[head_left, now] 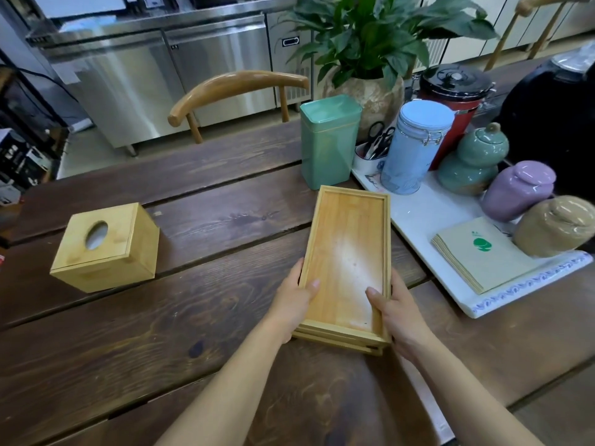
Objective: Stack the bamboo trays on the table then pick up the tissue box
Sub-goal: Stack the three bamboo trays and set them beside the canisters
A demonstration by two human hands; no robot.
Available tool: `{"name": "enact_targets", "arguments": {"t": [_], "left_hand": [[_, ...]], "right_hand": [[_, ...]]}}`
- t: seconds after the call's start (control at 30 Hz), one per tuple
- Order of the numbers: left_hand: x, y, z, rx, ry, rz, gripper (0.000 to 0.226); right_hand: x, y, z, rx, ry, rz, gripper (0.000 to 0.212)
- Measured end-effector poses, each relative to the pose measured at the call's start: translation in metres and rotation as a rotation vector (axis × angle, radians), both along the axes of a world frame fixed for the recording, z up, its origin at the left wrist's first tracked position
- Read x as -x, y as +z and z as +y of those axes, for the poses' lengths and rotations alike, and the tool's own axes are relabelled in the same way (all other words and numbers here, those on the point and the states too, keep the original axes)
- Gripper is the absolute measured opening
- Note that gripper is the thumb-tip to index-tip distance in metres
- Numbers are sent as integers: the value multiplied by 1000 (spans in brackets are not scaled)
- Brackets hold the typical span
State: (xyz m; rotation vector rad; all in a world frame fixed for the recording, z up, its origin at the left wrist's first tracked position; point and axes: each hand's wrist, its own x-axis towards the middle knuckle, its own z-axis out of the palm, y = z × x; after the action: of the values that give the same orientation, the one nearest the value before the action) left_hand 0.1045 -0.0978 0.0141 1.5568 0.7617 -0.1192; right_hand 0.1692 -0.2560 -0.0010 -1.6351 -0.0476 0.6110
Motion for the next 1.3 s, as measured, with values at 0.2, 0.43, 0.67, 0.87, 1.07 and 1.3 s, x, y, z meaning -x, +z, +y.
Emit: {"name": "enact_targets", "arguments": {"t": [0.2,0.43,0.67,0.87,1.07,1.3], "left_hand": [[-7,-2,-33,83,171,-40,48],[-38,-13,-71,67,242,-42,57],[-50,-11,-89,55,212,-40,65],[-33,-7,-97,-189,44,-156,91],[-24,-13,-94,-351,-230,-91,106],[-26,-19,-96,-469,-258,-39,106]], "right_hand": [[-40,18,-12,108,140,27,34],[-90,28,-30,291,222,-29,31],[-110,32,-35,644,204,-377,40],[-116,28,-41,478,54,-361,38],[-103,29,-58,462,547,-324,76],[-103,28,-69,630,815,-332,114]]}}
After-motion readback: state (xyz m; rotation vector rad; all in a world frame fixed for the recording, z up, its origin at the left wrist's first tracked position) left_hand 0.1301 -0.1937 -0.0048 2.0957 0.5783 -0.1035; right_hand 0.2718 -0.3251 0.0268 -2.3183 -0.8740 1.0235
